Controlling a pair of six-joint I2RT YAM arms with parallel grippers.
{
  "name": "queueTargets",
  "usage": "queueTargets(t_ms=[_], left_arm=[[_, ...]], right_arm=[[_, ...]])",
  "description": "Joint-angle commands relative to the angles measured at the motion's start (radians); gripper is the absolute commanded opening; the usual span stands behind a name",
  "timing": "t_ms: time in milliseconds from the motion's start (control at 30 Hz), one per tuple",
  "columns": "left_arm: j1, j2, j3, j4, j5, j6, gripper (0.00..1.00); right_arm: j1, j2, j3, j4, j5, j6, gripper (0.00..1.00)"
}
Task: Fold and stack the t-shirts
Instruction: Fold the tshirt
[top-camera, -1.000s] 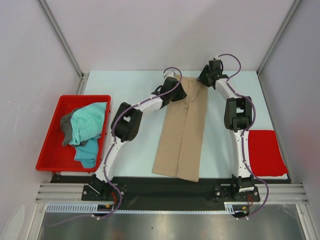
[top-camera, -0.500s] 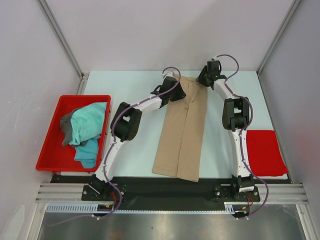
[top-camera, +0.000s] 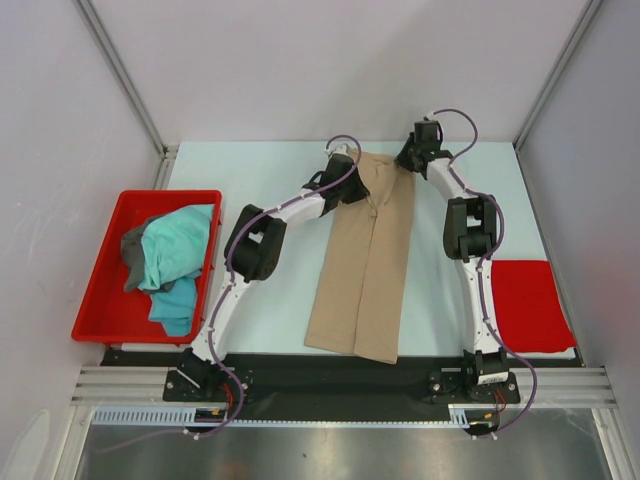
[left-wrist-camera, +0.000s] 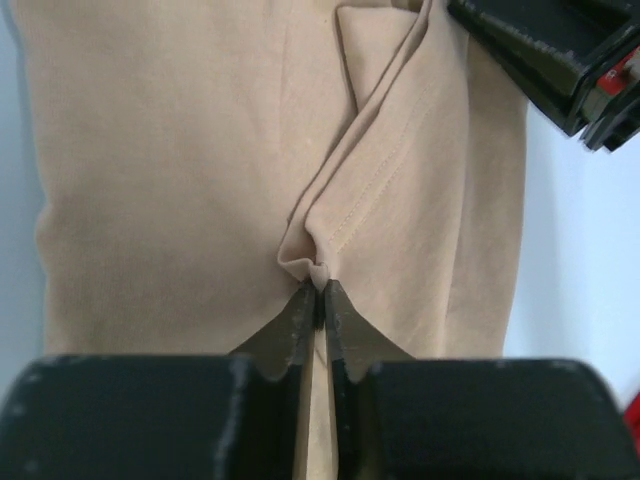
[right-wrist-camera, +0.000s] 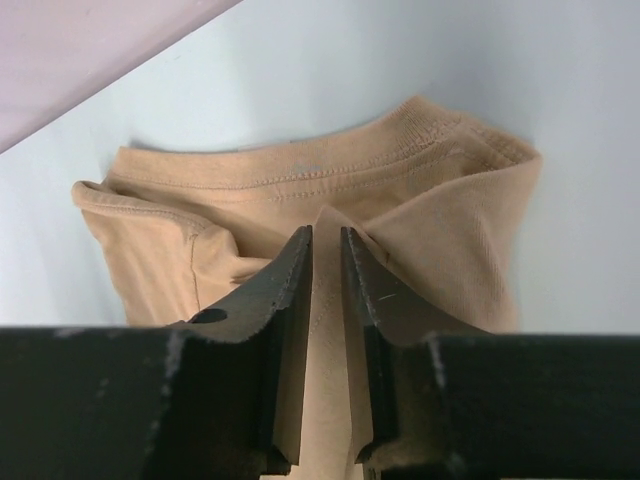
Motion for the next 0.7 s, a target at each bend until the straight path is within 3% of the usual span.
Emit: queueTargets(t_ms=[0,233,433,667], left_arm=[[0.006,-0.007,0.058,-0.007,0.023,0.005,0.03],[0.009,-0.143,-0.033,-0.024,-0.06,0.081,0.0],[0.015,-0.22,-0.158,0.01,-0.109,0.077,0.0],[0.018,-0.245,-0.192,0.007,-0.108,0.08,0.0]], right_arm=[[-0.005,-0.004,0.045,0.013,0.0,-0.007,0.23],[-0.013,-0.043,0.028,0.021,-0.014,-0.01,0.43],[-0.025,-0.073,-0.023,0.035,-0.025,0.012,0.45],[-0.05,-0.156,-0.157,0.101,-0.053,0.044,0.45]])
